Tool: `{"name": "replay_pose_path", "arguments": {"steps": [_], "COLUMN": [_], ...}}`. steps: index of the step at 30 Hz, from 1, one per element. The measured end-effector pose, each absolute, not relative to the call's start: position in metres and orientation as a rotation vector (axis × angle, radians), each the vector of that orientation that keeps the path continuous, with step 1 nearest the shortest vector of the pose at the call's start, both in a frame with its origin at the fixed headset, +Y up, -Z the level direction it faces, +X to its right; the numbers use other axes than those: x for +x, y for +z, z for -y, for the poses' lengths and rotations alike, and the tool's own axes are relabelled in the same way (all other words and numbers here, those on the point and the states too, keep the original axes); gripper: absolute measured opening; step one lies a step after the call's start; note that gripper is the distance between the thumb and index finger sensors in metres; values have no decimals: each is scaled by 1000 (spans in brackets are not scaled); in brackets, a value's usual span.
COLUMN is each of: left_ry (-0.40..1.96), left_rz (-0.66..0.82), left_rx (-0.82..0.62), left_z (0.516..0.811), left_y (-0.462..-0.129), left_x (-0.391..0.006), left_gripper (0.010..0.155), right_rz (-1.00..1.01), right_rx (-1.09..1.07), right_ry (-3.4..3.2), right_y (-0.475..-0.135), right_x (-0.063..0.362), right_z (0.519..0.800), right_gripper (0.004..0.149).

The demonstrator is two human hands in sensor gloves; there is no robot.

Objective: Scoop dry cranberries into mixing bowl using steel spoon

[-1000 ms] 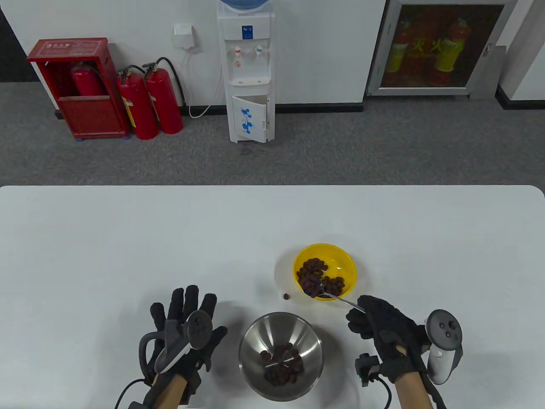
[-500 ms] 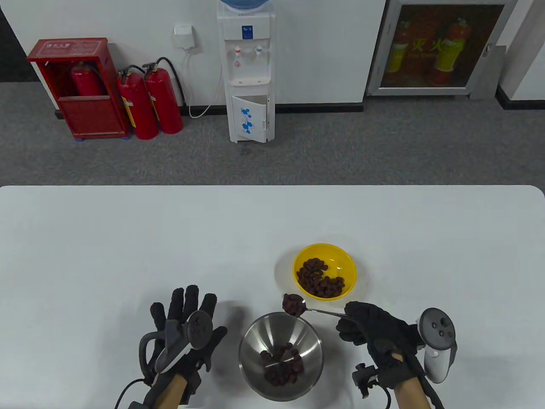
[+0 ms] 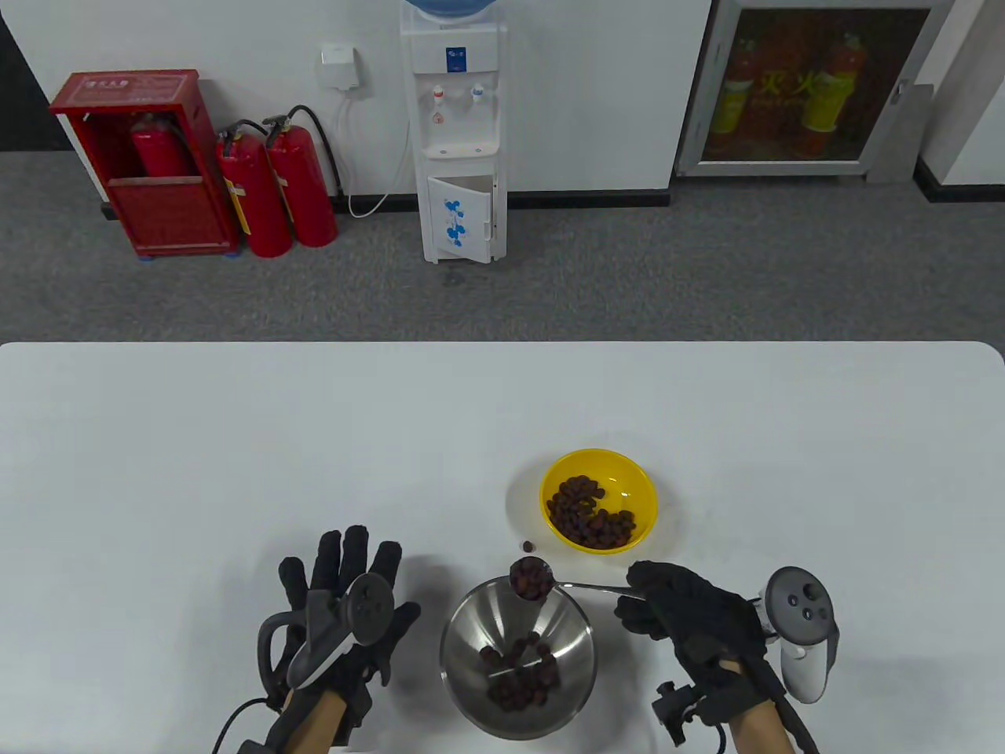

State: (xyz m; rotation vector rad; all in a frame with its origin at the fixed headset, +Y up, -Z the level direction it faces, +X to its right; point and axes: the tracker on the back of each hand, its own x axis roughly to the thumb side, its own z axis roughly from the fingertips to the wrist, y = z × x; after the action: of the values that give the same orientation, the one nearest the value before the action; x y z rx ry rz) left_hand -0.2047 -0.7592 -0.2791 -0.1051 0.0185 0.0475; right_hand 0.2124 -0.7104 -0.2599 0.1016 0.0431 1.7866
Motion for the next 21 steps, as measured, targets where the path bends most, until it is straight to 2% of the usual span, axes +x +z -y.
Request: {"name": "replay_pose_path", "arguments": {"steps": [10, 21], "left_ry": [48, 46], "left_rz": [-20, -20], "left_rx": [-103, -103], "left_z": [759, 759], "left_y": [-279, -279], "left_x": [-205, -205], "left_gripper": [78, 78], "right_rz": [-45, 49], "right_rx": [182, 287], "right_ry": [1872, 1923], "right_y": [-259, -258], "right_x": [206, 203], "right_z": [709, 705], "right_gripper": [40, 40]}}
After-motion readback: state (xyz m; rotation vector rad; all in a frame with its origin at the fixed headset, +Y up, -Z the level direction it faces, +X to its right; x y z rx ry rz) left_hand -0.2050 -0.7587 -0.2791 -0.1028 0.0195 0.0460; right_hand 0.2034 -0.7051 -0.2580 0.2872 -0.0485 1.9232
